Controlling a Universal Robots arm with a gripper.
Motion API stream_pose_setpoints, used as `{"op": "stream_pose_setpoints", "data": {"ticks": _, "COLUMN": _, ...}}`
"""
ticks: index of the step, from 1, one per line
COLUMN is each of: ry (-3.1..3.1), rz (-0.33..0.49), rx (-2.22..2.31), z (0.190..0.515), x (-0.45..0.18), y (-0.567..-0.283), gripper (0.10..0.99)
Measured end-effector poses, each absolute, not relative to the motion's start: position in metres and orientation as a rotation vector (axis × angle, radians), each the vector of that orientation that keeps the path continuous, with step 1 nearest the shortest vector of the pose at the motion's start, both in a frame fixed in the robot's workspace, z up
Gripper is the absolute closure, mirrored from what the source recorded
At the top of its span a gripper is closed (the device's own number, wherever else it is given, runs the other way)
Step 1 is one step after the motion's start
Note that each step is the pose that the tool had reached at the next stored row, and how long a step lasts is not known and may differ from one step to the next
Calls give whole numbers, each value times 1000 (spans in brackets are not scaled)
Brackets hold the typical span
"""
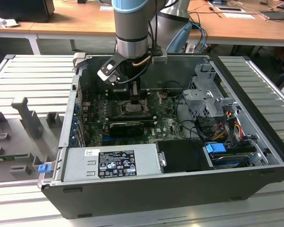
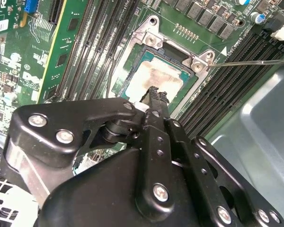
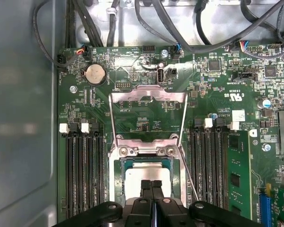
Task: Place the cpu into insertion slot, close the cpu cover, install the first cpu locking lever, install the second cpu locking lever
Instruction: 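Place the cpu into insertion slot, then close the cpu cover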
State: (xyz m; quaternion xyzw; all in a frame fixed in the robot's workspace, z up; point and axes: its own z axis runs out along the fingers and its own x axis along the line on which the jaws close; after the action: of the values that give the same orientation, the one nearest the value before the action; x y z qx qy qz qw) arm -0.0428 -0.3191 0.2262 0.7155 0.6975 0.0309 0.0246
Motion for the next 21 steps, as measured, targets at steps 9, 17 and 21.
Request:
{"op": "stream_pose_setpoints", "data": {"ticks": 9, "ry": 2157, "rz": 94, "rx": 2215, "z": 228, "x": -40, "y": -319, "gripper": 980}}
{"op": "stream_pose_setpoints", "data": {"ticks": 17, "ry": 2161, "rz": 89, "rx": 2219, "z": 229, "x": -38, "y": -319, "gripper": 980}}
{"op": "stream_pose_setpoints", "data": {"ticks": 21, "ry": 2161, "rz": 90, "rx": 2220, "z": 230, "x": -38, "y": -319, "gripper": 980}}
